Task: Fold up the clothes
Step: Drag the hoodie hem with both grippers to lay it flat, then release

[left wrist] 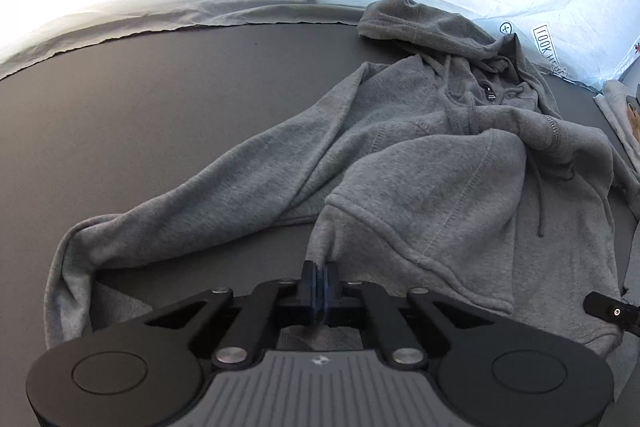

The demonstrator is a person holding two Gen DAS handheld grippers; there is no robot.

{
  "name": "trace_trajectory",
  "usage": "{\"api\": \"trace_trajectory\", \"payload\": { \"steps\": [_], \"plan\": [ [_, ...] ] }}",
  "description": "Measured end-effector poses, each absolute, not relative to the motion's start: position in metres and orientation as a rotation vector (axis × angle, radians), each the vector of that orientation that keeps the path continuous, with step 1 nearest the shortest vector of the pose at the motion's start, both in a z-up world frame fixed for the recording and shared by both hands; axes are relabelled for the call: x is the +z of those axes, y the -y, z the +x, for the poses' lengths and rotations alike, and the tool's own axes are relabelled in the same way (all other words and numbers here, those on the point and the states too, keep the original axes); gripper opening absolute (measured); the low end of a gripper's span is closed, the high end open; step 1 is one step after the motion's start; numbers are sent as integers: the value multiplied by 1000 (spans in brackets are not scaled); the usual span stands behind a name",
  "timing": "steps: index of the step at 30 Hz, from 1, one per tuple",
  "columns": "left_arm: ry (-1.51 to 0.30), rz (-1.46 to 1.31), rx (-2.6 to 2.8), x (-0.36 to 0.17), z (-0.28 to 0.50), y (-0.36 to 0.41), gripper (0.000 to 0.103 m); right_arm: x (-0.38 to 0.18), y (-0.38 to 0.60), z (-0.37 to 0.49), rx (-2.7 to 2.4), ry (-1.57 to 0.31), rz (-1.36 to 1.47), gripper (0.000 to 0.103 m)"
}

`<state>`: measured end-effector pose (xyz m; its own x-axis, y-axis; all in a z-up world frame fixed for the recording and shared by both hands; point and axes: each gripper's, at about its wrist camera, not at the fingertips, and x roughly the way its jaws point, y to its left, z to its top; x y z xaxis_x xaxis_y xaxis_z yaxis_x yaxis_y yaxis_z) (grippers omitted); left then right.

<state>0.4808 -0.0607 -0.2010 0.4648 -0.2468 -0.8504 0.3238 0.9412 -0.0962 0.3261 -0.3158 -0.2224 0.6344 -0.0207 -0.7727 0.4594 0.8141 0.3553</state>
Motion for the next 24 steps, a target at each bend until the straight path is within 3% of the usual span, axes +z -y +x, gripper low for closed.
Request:
{"api": "trace_trajectory", "payload": {
  "steps": [12, 18, 24],
  "plan": [
    [-972, -136, -195, -144, 331, -22, 3, -191, 316, 232, -187, -794, 597, 12],
    [-1021, -214, -135, -157, 235, -44, 3, -194, 322, 173, -155, -819, 574, 12],
    [-1042, -150, -106, -166, 202, -52, 1, -193, 319, 146, -202, -836, 552, 17]
  ]
}}
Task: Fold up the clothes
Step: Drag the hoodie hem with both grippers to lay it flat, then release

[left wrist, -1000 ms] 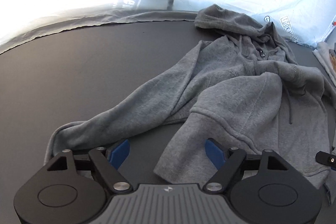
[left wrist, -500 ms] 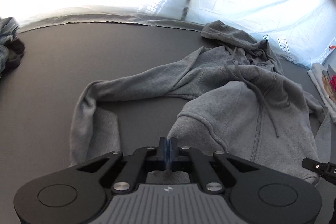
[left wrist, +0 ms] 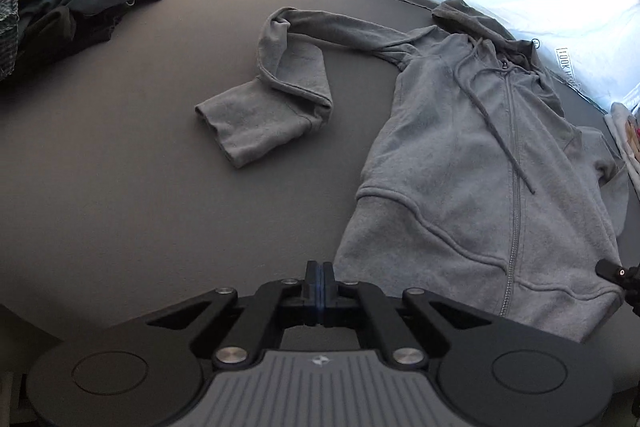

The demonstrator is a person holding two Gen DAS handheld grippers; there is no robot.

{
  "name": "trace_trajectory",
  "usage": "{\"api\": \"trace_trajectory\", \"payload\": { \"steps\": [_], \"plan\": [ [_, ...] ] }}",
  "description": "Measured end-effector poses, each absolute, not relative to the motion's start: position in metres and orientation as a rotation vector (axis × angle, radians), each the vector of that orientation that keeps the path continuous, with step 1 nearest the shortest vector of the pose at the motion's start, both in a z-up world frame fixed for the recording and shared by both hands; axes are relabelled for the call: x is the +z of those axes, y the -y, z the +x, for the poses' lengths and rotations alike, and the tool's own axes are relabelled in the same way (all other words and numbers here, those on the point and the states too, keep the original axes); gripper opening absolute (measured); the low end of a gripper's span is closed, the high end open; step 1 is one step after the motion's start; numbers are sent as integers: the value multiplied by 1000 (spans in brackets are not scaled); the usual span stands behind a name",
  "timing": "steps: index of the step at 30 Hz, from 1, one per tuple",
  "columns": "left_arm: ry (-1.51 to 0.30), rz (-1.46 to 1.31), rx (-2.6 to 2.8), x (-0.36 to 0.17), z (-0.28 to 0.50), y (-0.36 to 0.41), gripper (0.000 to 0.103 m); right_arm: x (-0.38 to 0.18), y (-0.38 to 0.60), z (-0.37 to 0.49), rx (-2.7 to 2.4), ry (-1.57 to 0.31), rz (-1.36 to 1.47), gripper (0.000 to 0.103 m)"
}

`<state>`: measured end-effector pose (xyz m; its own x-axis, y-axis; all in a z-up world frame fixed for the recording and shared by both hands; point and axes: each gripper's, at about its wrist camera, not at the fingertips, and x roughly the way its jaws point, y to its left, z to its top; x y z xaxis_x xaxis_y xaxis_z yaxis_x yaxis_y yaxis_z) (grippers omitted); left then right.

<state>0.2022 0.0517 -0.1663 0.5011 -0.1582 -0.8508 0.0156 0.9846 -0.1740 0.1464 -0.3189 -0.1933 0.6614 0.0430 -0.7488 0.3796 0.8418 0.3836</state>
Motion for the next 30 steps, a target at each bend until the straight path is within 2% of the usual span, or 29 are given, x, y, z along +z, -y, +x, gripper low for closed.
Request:
{"api": "trace_trajectory", "payload": {
  "steps": [2, 7, 14, 19, 23, 25, 30],
  "plan": [
    [-1050, -164, -103, -163, 196, -56, 3, -186, 314, 138, -221, -842, 506, 20],
    [-1021, -178, -157, -148, 173, -49, 6, -168, 303, 109, -242, -856, 411, 20],
    [-1029, -163, -194, -146, 152, -16, 19, -175, 321, 100, -266, -883, 449, 20],
    [-1052, -150, -175, -153, 160, 22, 23, -186, 359, 119, -266, -887, 495, 21],
    [-1061, -159, -119, -157, 180, 61, 26, -195, 399, 141, -260, -890, 521, 27],
    [-1077, -174, -95, -164, 189, 82, 27, -195, 417, 157, -263, -888, 463, 41],
    [-1130, -188, -57, -183, 203, 136, 28, -203, 452, 193, -214, -877, 408, 47]
  ]
}}
